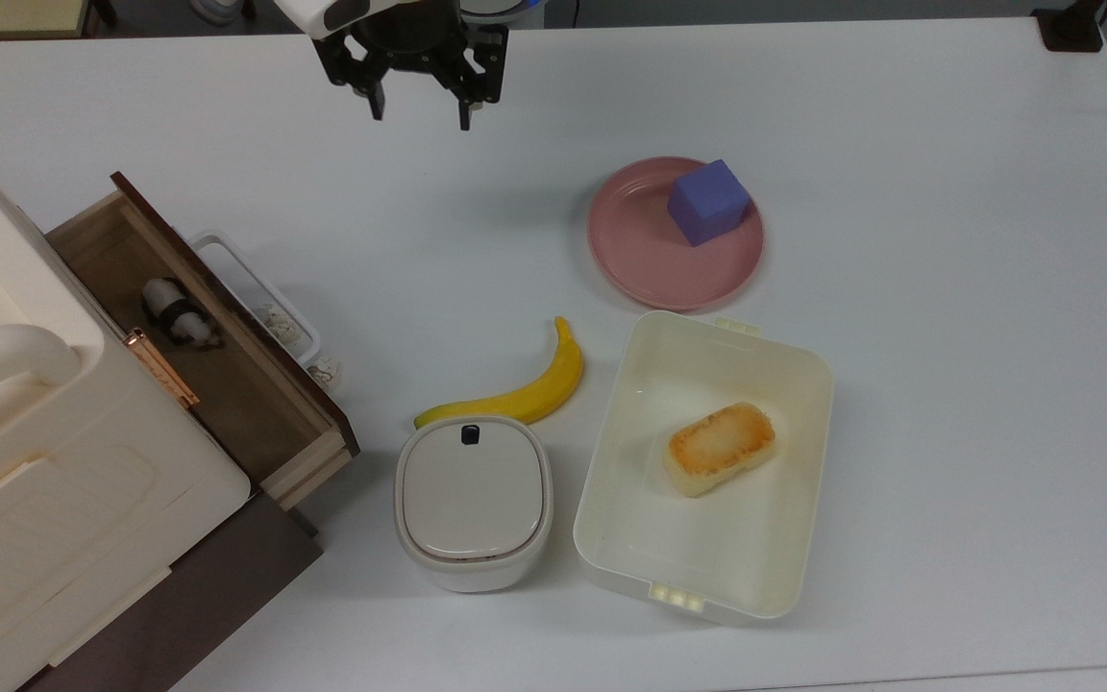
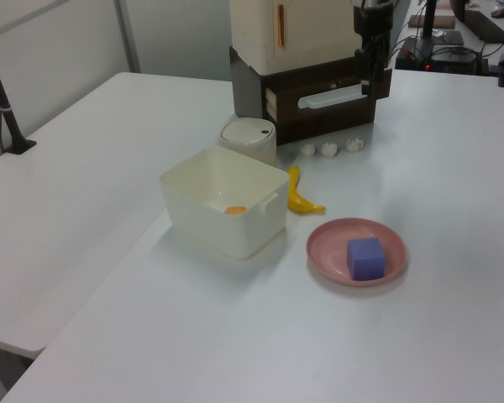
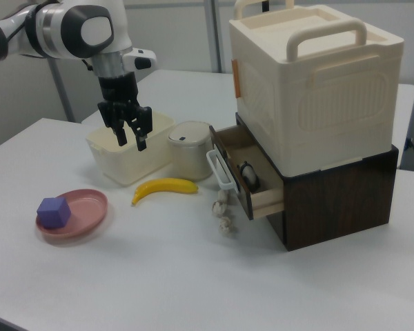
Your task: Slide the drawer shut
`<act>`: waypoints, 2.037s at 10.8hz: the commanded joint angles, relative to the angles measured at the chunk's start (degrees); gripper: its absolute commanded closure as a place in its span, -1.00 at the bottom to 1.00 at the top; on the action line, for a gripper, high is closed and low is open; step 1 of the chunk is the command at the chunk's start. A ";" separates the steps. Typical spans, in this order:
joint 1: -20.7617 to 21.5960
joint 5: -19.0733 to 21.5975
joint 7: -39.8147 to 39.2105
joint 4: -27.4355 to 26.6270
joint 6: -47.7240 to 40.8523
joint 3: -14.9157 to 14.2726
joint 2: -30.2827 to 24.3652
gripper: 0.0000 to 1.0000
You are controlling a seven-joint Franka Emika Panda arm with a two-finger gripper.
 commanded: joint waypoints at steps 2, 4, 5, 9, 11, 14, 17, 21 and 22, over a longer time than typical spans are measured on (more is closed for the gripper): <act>1.03 3.00 6.03 -2.56 3.15 -1.72 -0.78 1.00; 0.68 2.65 19.12 -5.89 10.25 -2.33 0.97 1.00; 0.24 2.48 23.79 -5.82 11.85 -2.43 3.24 1.00; -4.06 -0.58 31.12 -0.74 18.27 -1.90 12.64 1.00; -5.56 -2.61 33.94 -0.37 26.68 -1.99 14.68 1.00; -6.53 -5.60 33.95 -0.28 34.25 -3.13 15.92 1.00; -6.53 -11.67 35.78 1.47 42.16 -5.58 19.24 1.00; -6.45 -12.11 36.06 3.24 45.62 -7.53 20.49 1.00; -6.10 -12.03 35.62 3.15 45.53 -7.53 19.88 1.00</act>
